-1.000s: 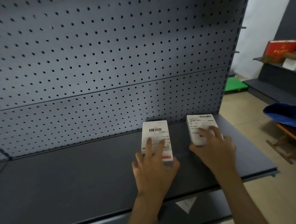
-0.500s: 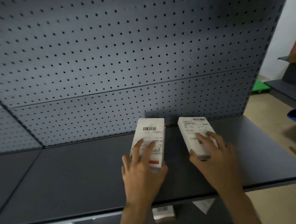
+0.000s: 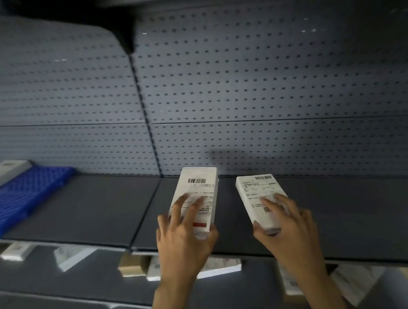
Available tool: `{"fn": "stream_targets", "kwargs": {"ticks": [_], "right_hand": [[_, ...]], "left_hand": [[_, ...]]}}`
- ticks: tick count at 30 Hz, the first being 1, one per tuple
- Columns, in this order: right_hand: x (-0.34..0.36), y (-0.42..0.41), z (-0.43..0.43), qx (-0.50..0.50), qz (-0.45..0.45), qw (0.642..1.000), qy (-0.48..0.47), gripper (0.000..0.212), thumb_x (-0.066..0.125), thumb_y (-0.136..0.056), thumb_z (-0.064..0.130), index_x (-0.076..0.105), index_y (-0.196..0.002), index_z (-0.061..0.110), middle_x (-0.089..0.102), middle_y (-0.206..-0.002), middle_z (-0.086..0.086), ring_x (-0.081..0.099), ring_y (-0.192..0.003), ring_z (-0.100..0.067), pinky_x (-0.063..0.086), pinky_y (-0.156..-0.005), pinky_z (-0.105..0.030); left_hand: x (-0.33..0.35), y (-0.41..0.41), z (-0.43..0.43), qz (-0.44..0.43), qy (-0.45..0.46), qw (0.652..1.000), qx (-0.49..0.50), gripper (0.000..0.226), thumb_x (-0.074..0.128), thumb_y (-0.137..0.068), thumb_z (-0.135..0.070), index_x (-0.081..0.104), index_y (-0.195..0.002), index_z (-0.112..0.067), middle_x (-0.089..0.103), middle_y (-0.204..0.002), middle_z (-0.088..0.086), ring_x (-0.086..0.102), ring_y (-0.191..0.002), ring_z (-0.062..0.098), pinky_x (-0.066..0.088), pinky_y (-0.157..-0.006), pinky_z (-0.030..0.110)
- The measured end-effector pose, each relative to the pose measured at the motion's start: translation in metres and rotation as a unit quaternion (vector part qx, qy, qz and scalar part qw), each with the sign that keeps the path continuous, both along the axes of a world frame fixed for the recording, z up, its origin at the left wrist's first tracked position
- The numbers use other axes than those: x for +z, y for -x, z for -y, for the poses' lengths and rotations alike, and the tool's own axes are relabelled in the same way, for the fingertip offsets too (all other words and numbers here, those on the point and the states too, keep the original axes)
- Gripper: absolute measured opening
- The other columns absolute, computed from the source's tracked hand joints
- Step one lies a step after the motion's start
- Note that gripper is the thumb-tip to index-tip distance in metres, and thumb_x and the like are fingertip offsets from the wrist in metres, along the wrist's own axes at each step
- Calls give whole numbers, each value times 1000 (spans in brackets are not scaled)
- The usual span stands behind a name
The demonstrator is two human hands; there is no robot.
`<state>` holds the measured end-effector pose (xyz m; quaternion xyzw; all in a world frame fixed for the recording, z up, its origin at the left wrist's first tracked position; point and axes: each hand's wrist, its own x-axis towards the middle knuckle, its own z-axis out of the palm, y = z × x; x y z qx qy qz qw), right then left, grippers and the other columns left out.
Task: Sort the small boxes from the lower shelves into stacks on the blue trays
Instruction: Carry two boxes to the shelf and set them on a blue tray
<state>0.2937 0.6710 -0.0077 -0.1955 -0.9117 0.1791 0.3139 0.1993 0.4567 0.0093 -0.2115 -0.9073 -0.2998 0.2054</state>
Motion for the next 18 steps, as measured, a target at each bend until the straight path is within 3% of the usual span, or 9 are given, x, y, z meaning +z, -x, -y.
{"fn": "stream_targets", "kwargs": {"ticks": [5,12,18], "right_hand": [[1,29,95,43,8,999,-12,69,77,-75,56,58,-139,37,42,-151,15,46,-117,-29,51,-94,-53],[11,77,217,115,-11,993,-8,61,63,-74,61,60,-132,41,44,-148,19,47,-110,-26,52,-88,-51],[14,125,300,202,-9,979,-11,58,61,-75,61,61,-129,41,44,-146,20,45,-116,-25,52,-87,-48]], "left_hand": [[-2,24,111,-12,-8,1000,9,64,71,-79,-52,52,-139,-44,41,-152,-17,45,-105,23,56,-77,46],[1,40,248,-17,-8,997,78,65,69,-81,-57,49,-142,-47,40,-153,-16,48,-111,27,56,-83,50],[-4,51,336,-3,-3,987,161,70,74,-78,-57,50,-142,-45,40,-156,-10,46,-112,27,55,-83,49]]}}
